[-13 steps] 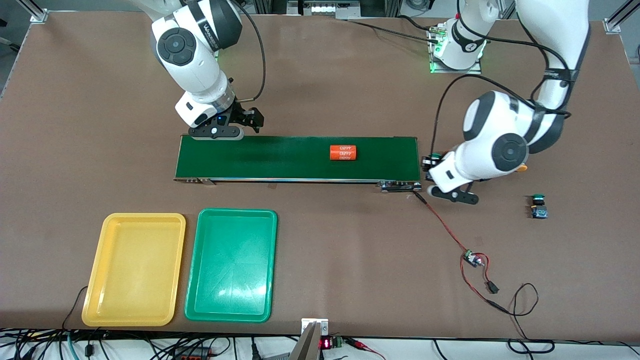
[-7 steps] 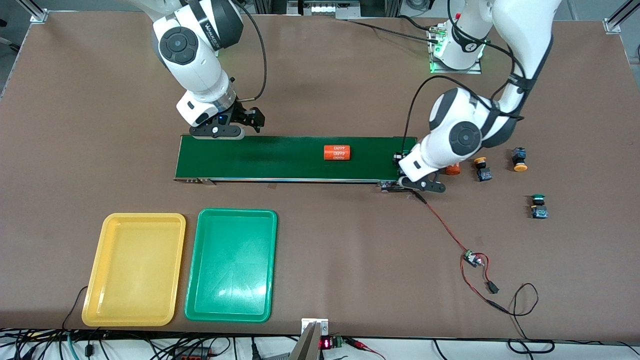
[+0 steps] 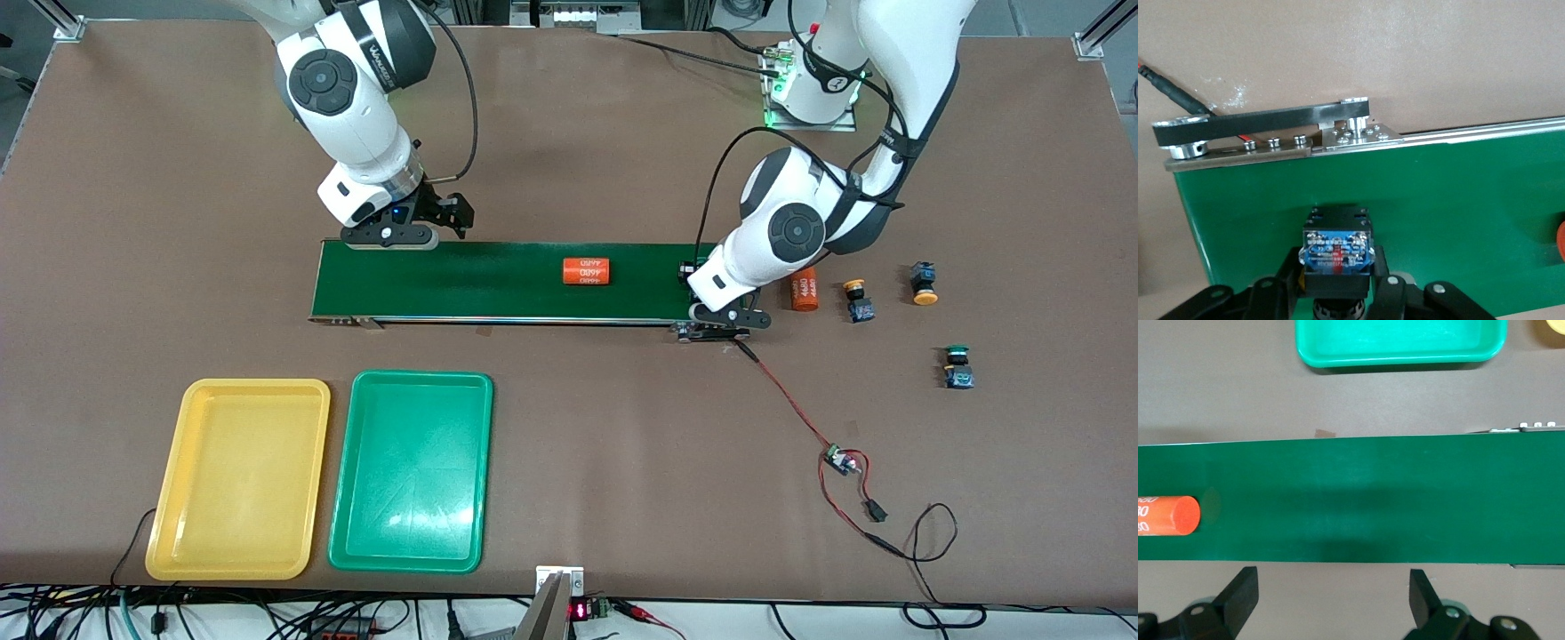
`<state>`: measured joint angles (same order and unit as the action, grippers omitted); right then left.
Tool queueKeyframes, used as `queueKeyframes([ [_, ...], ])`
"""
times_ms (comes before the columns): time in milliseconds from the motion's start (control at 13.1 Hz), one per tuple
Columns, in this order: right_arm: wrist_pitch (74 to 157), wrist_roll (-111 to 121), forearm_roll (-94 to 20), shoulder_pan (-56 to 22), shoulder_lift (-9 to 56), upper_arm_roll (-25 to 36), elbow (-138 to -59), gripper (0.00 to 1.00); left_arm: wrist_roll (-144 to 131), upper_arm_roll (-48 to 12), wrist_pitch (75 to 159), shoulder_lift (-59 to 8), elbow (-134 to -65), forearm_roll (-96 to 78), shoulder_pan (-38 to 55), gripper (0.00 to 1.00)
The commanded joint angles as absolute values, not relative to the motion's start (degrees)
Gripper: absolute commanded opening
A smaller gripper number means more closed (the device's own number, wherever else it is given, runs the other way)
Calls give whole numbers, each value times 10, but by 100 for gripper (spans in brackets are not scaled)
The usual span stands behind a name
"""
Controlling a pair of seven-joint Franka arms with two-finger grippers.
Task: Sort buttons by color to trays
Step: 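Place the push-button switch on the conveyor belt with the left gripper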
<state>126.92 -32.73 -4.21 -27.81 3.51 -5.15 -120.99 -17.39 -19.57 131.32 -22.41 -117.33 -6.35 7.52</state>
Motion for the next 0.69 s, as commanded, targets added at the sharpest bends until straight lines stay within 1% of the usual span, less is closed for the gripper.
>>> queueKeyframes([
  [0, 1277, -350, -33, -288, 47, -48, -1201, 100, -179, -193, 1311, -214, -1172, -67, 75, 100],
  [152, 1285, -360, -33, -292, 54, -48, -1202, 100, -181, -194, 1297, -188, -1172, -68, 71, 100],
  [304, 1281, -409, -33, -315, 68, -48, -1202, 100, -176, -192, 1240, -153, -1155, -67, 43, 100],
  [381, 1281, -412, -33, -323, 76, -47, -1202, 100, -173, -190, 1206, -149, -1139, -67, 13, 100],
  [457, 1288, -410, -33, -325, 83, -48, -1201, 100, -174, -185, 1194, -150, -1123, -67, -16, 100],
  [609, 1316, -409, -32, -326, 89, -48, -1202, 100, -171, -165, 1204, -173, -1107, -64, -69, 100],
])
